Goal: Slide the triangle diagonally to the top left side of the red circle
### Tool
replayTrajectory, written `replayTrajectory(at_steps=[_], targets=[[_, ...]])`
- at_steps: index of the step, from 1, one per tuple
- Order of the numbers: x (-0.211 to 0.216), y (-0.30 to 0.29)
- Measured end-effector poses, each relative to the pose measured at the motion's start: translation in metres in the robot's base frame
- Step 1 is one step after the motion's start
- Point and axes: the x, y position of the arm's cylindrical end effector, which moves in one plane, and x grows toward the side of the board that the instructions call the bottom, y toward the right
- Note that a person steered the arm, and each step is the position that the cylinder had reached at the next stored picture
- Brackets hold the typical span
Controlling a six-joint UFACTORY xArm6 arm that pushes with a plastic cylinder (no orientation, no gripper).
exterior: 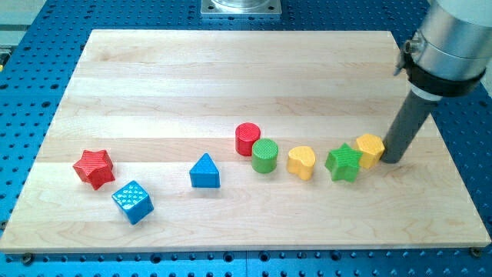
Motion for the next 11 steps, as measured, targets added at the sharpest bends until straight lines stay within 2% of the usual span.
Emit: replayTrajectory(at_steps=[1,2,3,4,5,7,8,9,11], targets=[[0.01,0.05],[0.066,0.054],[0.09,-0.079],[0.062,-0.166],[0.052,-0.216],[0.023,-0.272],[0.078,-0.263],[0.073,-0.288],[-0.021,-0.303]])
